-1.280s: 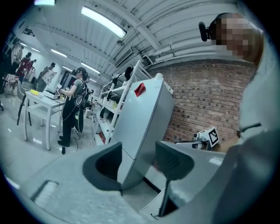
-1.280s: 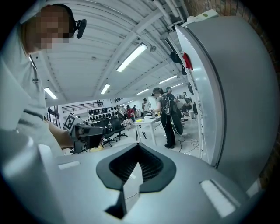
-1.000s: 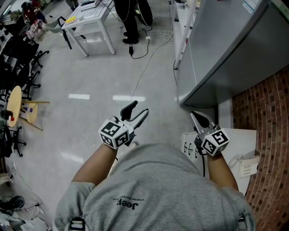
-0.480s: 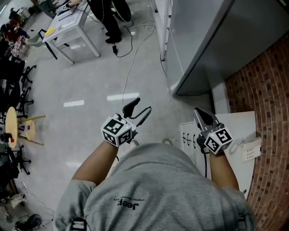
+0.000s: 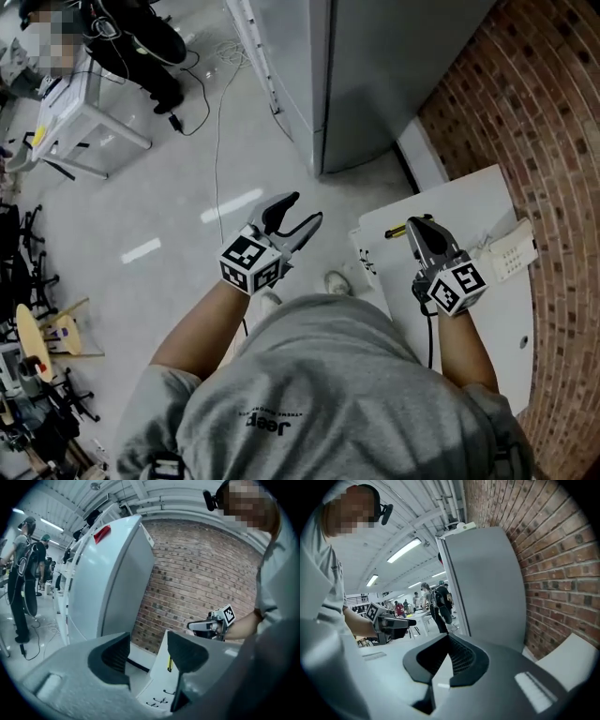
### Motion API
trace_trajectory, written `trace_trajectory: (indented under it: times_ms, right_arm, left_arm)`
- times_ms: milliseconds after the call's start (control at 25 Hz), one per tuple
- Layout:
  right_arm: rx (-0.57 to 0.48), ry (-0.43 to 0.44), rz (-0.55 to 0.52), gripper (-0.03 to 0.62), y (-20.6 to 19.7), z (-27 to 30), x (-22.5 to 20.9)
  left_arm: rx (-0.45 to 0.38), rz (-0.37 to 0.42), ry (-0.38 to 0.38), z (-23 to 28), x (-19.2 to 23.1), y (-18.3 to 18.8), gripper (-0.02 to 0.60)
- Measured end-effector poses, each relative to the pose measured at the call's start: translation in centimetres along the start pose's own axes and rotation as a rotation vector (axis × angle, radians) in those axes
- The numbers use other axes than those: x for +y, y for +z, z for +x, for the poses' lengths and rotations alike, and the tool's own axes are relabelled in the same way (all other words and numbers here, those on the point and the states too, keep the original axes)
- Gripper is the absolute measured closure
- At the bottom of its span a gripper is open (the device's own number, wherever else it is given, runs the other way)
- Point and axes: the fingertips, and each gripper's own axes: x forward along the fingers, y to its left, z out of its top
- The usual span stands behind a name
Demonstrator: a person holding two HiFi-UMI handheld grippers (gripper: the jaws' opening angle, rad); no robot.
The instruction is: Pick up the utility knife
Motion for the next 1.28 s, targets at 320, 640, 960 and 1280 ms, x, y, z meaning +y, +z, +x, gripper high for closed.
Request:
trace_trajectory:
  times_ms: [320, 640, 960, 1280]
  right_arm:
    - [-0.026, -0.154, 0.077, 0.585, -1.9, -6.2, -7.0]
    - [-0.038, -0.263, 0.15, 0.585, -5.0, -11.8, -12.1]
    - [-0.047, -0.303, 0.18, 0.585, -7.4, -15.1, -14.9]
    - [-0.047, -0.321, 0.204, 0.585, -9.1, -16.5, -16.1]
  left_arm:
    - [0.143, 0.063, -0.188, 10.9, -5.9, -2.4, 0.328]
    - [0.362, 0.153, -0.297, 20.0, -11.4, -8.2, 0.328]
    - [0.588, 0.23, -0.295, 26.0, -14.0, -15.2, 0.328]
    - [0.751, 0.308, -0.247, 28.6, -13.5, -19.8, 0.348]
